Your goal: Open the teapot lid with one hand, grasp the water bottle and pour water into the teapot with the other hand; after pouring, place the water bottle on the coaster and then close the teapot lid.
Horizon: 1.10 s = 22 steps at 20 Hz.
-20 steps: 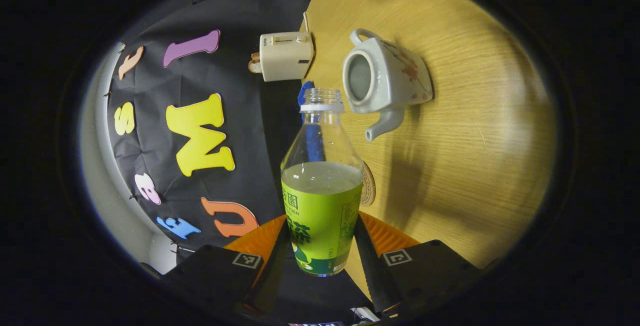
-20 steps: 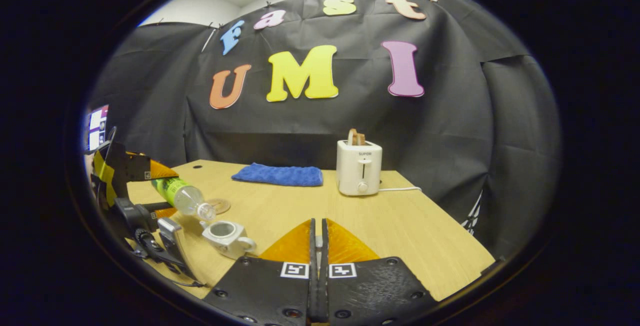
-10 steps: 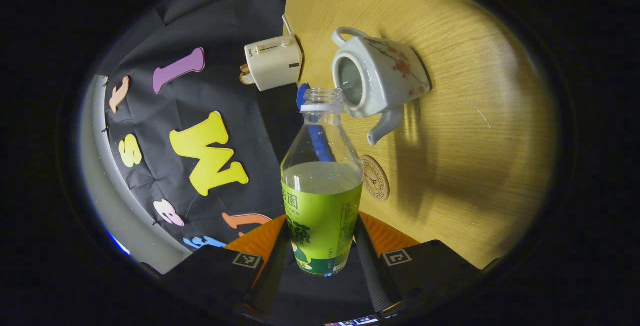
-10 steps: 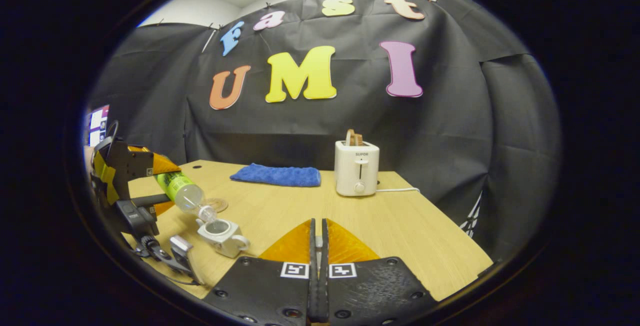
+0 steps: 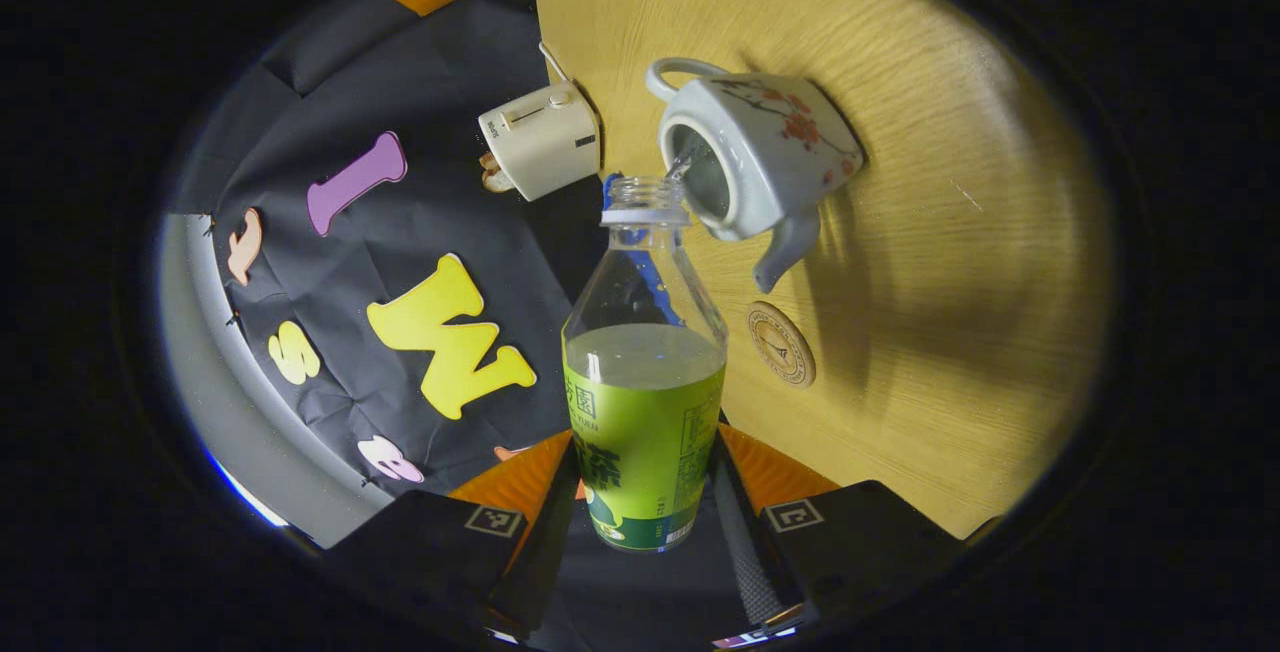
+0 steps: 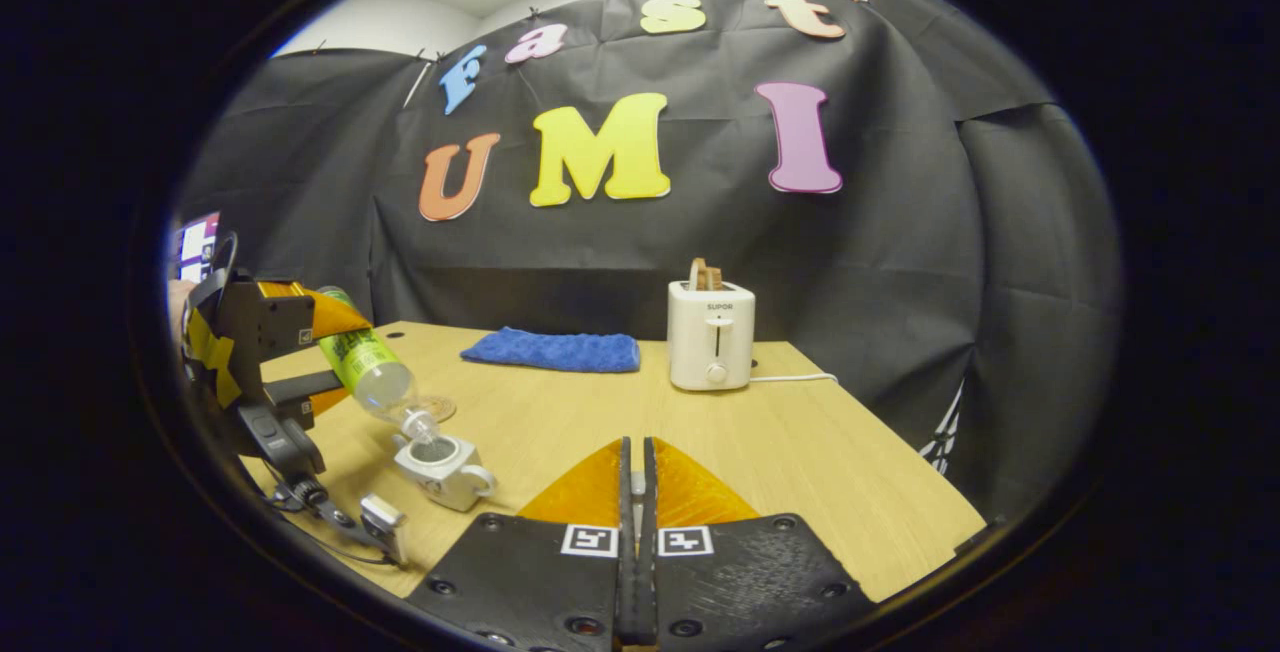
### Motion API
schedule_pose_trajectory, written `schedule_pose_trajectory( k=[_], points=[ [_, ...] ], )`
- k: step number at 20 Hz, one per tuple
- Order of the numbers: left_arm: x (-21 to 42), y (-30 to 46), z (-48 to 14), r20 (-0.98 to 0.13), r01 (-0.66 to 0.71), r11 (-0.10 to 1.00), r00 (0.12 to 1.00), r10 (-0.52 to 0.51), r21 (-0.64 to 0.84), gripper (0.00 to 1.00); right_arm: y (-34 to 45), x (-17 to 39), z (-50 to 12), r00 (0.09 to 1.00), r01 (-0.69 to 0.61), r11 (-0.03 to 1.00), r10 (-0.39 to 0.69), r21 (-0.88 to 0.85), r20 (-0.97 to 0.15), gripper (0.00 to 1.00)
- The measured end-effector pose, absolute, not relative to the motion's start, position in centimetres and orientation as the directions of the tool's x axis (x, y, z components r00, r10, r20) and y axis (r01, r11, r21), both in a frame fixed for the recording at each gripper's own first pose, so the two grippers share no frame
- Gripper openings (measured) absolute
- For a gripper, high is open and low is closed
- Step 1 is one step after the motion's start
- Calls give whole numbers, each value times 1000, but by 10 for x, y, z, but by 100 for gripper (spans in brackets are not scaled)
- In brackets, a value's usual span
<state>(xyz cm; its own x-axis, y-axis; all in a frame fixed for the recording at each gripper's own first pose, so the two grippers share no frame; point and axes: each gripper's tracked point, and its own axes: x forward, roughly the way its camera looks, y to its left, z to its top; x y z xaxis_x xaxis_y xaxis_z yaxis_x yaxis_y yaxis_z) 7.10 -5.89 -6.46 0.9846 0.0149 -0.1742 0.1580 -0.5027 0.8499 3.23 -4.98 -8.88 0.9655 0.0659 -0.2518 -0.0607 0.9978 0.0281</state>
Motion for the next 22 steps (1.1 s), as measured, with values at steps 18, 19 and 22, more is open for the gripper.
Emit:
schedule_pose_trajectory(
  k=[18,19,22],
  points=[
    [84,-67,-46,-107,76,-561,994,-22,824,72,-45,28,-85,968,-67,998,67,8,-244,0],
    [84,-67,-45,-105,75,-561,994,-21,824,72,-45,28,-86,968,-66,998,65,5,-244,0],
    [86,-64,-45,-102,76,-562,995,-14,823,72,-44,27,-85,968,-67,998,66,2,-244,0]
  ],
)
